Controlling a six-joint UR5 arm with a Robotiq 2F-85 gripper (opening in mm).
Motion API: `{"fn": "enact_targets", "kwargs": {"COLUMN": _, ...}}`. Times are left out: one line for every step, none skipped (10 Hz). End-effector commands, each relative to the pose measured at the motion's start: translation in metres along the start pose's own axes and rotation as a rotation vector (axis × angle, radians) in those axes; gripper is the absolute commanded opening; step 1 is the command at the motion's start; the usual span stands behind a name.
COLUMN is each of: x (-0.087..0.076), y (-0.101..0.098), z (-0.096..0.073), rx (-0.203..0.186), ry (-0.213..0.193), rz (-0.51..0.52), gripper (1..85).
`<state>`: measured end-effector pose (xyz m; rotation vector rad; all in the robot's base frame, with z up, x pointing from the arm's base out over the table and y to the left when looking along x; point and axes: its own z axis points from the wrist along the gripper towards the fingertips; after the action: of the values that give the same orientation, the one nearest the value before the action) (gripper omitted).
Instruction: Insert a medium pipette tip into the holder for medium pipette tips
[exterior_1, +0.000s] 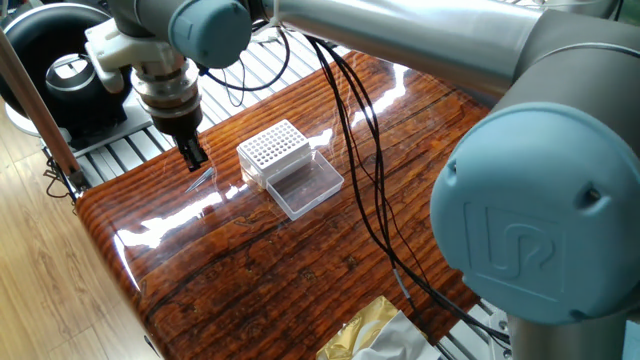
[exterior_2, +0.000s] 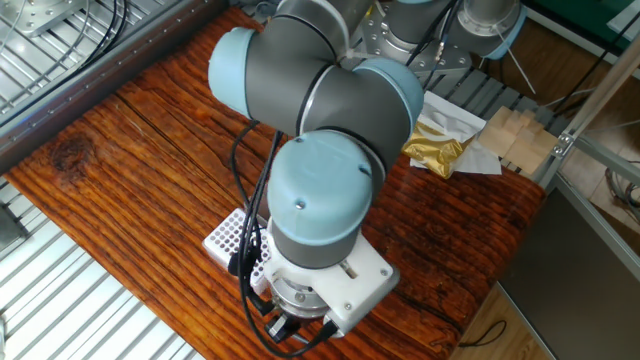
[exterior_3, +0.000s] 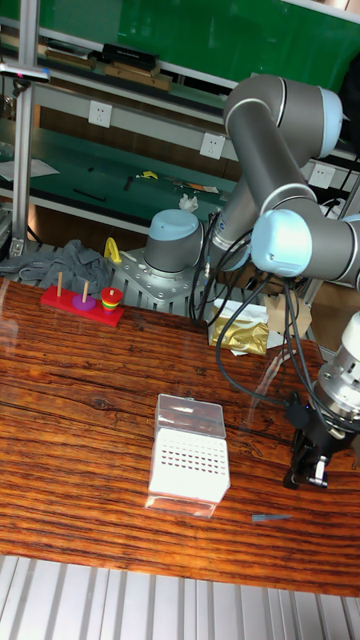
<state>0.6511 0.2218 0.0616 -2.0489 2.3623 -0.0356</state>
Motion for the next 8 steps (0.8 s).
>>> {"fn": "enact_targets", "kwargs": {"x": 0.004, "y": 0.002, "z": 0.004, "rx": -0.019, "ry": -0.022, "rz": -0.036, "gripper": 1.0}}
{"fn": "enact_targets", "kwargs": {"x": 0.004, "y": 0.001, "z": 0.005, "rx": -0.019, "ry": -0.028, "rz": -0.044, "gripper": 1.3}}
{"fn": "enact_targets", "kwargs": {"x": 0.006, "y": 0.000, "z": 0.006, "rx": -0.019, "ry": -0.026, "rz": -0.044, "gripper": 1.3}}
{"fn": "enact_targets", "kwargs": {"x": 0.007, "y": -0.001, "z": 0.007, "rx": -0.020, "ry": -0.023, "rz": -0.046, "gripper": 1.3}}
{"fn": "enact_targets", "kwargs": {"x": 0.009, "y": -0.003, "z": 0.010, "rx": -0.020, "ry": -0.020, "rz": -0.052, "gripper": 1.3}}
{"fn": "enact_targets", "kwargs": {"x": 0.010, "y": -0.006, "z": 0.012, "rx": -0.018, "ry": -0.020, "rz": -0.058, "gripper": 1.3}}
{"fn": "enact_targets", "kwargs": {"x": 0.010, "y": -0.009, "z": 0.011, "rx": -0.023, "ry": -0.021, "rz": -0.066, "gripper": 1.3}}
{"fn": "enact_targets", "kwargs": {"x": 0.011, "y": -0.011, "z": 0.011, "rx": -0.032, "ry": -0.023, "rz": -0.073, "gripper": 1.3}}
